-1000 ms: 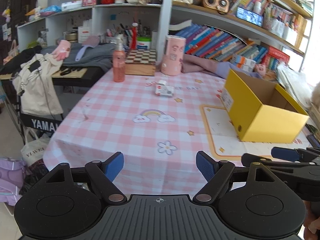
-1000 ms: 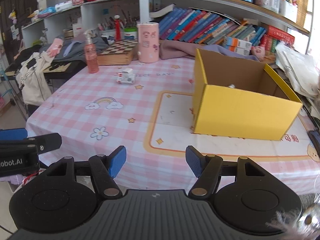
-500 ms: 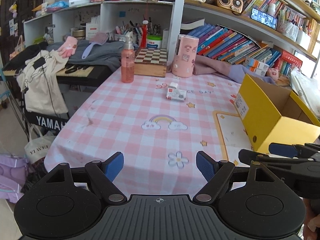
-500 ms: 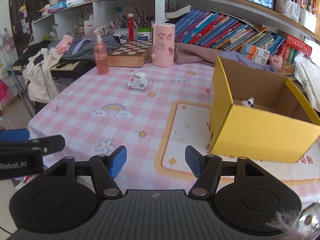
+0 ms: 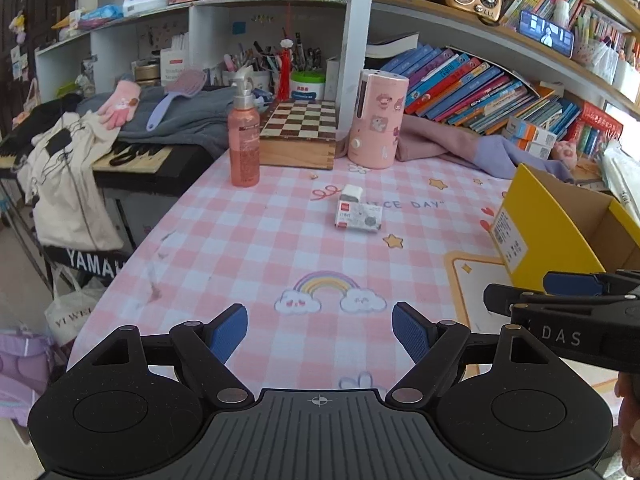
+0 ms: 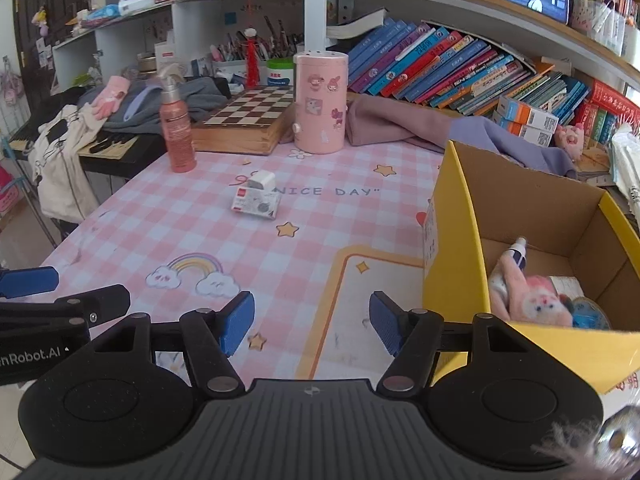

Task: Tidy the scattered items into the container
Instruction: 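Move both tools toward the staple box and white plug charger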

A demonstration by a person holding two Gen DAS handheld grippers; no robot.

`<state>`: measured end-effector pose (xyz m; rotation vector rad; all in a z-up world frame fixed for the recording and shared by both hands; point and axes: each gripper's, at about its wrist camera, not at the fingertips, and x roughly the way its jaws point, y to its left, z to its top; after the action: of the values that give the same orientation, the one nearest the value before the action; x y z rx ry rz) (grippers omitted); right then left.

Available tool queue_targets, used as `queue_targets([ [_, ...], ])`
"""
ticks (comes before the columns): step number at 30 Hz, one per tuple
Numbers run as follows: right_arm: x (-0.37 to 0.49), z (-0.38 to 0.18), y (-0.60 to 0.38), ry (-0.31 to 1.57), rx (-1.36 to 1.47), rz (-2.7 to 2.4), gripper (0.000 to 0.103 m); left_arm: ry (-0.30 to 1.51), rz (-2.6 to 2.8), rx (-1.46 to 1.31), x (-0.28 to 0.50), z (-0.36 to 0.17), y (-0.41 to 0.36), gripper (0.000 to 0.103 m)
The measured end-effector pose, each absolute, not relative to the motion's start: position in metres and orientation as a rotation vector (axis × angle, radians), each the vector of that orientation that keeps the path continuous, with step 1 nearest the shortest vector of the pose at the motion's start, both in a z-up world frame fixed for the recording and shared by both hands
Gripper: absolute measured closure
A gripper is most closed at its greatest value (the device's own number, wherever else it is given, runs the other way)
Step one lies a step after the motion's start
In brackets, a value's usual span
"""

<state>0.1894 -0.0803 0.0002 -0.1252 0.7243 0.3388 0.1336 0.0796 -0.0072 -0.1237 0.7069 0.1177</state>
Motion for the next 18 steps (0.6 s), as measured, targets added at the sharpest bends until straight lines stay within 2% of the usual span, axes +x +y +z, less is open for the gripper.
queue_targets([
  [18,0.288,0.014,-0.068,0.725,-0.043,0.308,0.040,0.693,0.080,-0.104,0.217,-0.014,0.080,0.021],
])
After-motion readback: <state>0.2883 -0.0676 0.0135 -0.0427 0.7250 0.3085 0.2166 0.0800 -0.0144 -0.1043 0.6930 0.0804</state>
